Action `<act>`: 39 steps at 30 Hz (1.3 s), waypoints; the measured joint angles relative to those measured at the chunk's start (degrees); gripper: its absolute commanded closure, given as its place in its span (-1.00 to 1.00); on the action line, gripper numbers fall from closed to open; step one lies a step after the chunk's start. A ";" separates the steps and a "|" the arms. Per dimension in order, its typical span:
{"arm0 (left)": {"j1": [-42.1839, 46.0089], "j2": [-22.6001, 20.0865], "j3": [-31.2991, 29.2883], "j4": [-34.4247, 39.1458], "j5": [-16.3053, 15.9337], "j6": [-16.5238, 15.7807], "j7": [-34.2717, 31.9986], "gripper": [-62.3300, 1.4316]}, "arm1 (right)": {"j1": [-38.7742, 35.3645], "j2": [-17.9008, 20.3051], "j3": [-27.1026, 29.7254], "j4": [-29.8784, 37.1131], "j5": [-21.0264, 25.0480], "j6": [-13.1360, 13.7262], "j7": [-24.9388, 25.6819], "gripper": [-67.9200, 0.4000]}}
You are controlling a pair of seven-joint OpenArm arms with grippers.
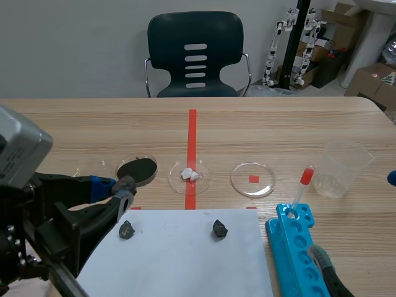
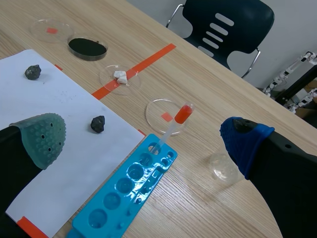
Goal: Rub the mineral on the streak plate
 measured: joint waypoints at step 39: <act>0.85 0.02 1.81 0.00 0.61 0.00 0.04 0.63 | 0.00 0.00 0.00 0.00 0.00 0.00 0.02 -1.00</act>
